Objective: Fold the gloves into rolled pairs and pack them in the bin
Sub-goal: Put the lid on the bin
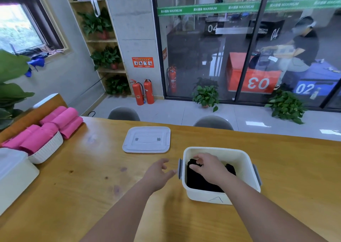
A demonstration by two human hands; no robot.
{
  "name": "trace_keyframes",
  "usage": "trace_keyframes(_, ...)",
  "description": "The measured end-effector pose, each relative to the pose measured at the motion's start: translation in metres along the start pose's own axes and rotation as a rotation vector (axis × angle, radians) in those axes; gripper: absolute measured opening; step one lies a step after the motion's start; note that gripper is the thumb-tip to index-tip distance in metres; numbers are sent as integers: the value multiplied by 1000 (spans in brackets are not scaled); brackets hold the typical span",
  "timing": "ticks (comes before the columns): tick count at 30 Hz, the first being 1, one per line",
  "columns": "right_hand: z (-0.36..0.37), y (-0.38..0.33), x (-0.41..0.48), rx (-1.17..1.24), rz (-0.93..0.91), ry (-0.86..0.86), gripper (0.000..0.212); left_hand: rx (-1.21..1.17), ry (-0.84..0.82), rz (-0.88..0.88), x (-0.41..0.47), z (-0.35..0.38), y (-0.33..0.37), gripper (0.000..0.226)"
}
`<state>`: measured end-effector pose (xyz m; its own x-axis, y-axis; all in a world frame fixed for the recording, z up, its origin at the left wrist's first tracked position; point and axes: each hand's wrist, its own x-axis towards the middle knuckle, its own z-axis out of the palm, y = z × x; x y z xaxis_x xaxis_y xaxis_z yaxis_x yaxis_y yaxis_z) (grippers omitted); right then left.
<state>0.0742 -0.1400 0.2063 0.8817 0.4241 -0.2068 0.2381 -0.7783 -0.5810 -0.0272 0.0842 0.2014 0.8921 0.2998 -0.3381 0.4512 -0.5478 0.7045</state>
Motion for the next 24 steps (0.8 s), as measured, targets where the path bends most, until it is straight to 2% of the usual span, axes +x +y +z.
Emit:
trace_keyframes(9,3,-34,19,208,-31,-24,44,-73,122,-53,-6,-27,-22,66)
trace_keyframes(15,12,-68,43,213,-48,-41,46,-56,134,-85,7,-53,-43,61)
trace_keyframes(24,28,-106,105,172,22,-67,52,-54,110,-97,68,-108,-73,68)
